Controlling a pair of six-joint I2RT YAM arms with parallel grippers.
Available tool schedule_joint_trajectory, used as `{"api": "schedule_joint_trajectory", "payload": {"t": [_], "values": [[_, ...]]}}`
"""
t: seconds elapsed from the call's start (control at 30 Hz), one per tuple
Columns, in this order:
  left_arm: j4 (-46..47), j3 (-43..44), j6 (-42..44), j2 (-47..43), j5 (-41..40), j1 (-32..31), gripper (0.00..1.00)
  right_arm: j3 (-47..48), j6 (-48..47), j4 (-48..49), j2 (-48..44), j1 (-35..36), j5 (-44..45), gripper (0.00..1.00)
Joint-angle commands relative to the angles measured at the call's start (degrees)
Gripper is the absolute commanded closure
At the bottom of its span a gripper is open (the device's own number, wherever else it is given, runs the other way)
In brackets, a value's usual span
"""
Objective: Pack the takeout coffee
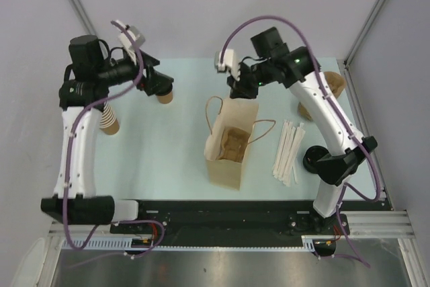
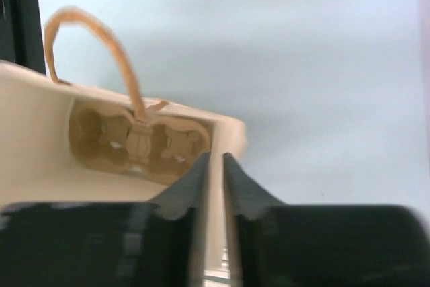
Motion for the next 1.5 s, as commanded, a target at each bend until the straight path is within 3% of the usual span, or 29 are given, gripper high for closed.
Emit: {"api": "schedule_joint_trajectory", "payload": {"t": [0.0,0.03,0.07,0.17,0.2,0.3,0.47,0.73,0.77,0.8,0.87,0.93,1.13,1.27,1.47], "values": [[-18.65,4.32,21.55,-3.92,4.54,-10.95,0.2,6.7,11.2,-0.94,-1.7,-3.09,-4.04,0.68],[-20.94,5.39,24.1,-3.84,3.49,-12.73,0.23,6.44,11.56,-0.5,-2.22,-3.27,-3.26,0.51],[-24.1,6.36,27.96,-3.49,2.52,-14.66,0.26,5.48,12.0,-0.15,-2.49,-3.45,-2.82,0.43],[-26.14,9.79,32.73,-1.65,-6.69,-25.03,0.39,5.38,12.97,-2.25,-0.13,-4.5,-2.46,0.37],[-26.33,11.45,33.7,0.1,-8.89,-29.84,0.46,5.91,12.97,-3.47,1.18,-4.94,-3.24,0.38],[-25.89,14.7,35.38,4.75,-16.55,-36.36,0.55,8.98,12.36,-9.01,6.02,-6.0,-3.6,0.4],[-26.06,20.42,34.59,11.0,-18.58,-41.13,0.7,6.8,12.96,-9.38,7.62,-6.53,-2.81,0.5],[-23.78,17.36,25.48,15.84,-27.62,-47.2,1.0,2.14,14.81,-9.11,6.56,-6.44,-4.92,0.71],[-21.25,15.87,23.36,15.94,-30.25,-47.64,1.0,1.35,15.07,-9.02,6.39,-6.26,-4.92,0.74],[-20.1,12.99,21.69,15.85,-32.36,-48.69,1.0,0.91,15.6,-8.68,6.21,-6.18,-5.01,0.86],[-15.55,10.33,15.19,15.5,-39.13,-49.66,1.0,0.73,17.35,-8.41,6.03,-6.35,-5.62,1.0],[-12.63,7.08,6.87,15.32,-45.96,-50.63,1.0,-0.32,20.51,-6.84,4.81,-6.7,-6.59,1.0],[-2.89,-0.48,-10.47,14.0,-50.57,-50.98,1.0,-6.39,29.12,-0.59,0.41,-8.19,-8.52,1.0],[1.17,-3.56,-12.17,14.27,-59.35,-53.44,1.0,-8.15,32.56,1.35,-1.79,-8.72,-9.31,1.0],[7.42,-12.78,-10.33,11.9,-62.62,-54.5,1.0,-12.45,34.67,3.72,-2.93,-11.53,-9.58,1.0]]}}
